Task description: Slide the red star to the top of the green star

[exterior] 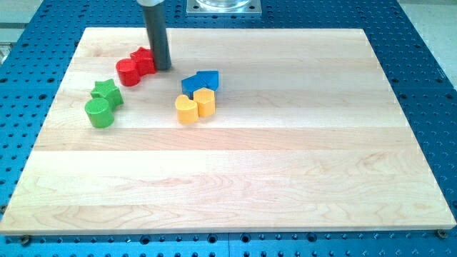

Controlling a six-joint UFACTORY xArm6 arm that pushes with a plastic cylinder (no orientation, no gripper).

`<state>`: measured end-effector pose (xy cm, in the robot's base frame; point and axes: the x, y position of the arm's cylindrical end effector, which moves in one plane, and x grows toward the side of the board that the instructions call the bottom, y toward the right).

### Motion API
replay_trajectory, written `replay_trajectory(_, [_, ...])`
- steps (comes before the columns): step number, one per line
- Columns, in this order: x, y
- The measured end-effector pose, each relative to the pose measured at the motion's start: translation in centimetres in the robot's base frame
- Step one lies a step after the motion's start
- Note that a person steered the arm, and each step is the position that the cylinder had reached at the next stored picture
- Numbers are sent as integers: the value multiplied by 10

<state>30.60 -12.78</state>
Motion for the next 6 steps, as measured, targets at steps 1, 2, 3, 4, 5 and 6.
replay_trajectory(1, [-32,26])
replay_trajectory(2, [-28,-5])
replay_trajectory(3, [25,-52])
replay_trajectory(4, [4,-45])
replay_trajectory(5, [-24,-53])
replay_trajectory(6, [-2,-74])
